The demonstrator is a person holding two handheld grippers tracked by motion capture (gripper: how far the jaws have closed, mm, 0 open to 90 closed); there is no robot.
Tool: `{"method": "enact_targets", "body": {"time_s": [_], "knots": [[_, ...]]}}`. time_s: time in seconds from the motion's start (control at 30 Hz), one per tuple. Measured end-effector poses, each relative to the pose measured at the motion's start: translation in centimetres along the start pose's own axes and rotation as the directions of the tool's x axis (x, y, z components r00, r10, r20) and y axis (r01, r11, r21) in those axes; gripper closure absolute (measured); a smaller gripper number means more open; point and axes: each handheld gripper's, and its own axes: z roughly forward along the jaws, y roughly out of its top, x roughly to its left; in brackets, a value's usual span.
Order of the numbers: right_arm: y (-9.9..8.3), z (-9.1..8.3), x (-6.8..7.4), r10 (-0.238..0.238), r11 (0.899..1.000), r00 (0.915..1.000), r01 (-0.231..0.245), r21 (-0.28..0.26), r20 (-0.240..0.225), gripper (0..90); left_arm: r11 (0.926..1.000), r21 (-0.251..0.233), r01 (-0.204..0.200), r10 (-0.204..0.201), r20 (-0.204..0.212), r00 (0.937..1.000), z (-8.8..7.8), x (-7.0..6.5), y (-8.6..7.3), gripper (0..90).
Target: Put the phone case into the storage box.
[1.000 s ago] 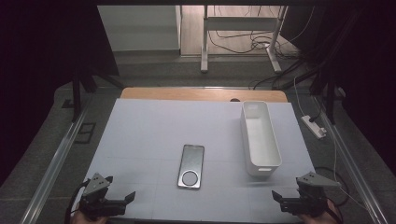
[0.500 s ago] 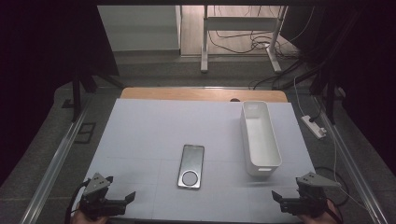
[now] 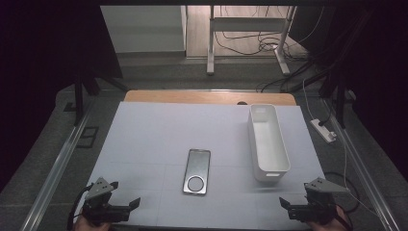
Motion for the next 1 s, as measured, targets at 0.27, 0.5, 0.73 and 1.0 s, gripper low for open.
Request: {"method": "enact_targets", "body": {"time_s": [0.27, 0.5, 0.73, 1.0], "knots": [[0.0, 0.0, -0.1, 0.007, 1.0, 1.0, -0.007, 0.0, 0.001, 0.0, 0.9998, 0.005, -0.017, 0.016, 0.015, 0.9998, 0.6, 0.0, 0.8, 0.3], [0.0, 0.0, -0.2, 0.015, 1.0, 0.9999, -0.015, -0.007, 0.0, 0.0, 0.9995, 0.013, -0.028, 0.027, 0.029, 0.9992, 1.2, -0.1, 1.4, 0.0], [0.0, 0.0, -0.1, 0.01, 1.0, 1.0, -0.01, -0.003, 0.001, 0.0, 0.998, 0.031, -0.055, 0.053, 0.043, 0.9977, 2.0, -0.3, 2.5, 0.1], [0.0, 0.0, -0.1, 0.013, 1.0, 0.9999, -0.013, -0.006, 0.004, 0.0, 0.9958, 0.041, -0.082, 0.08, 0.055, 0.9953, 2.6, -0.5, 3.4, 0.1]]}}
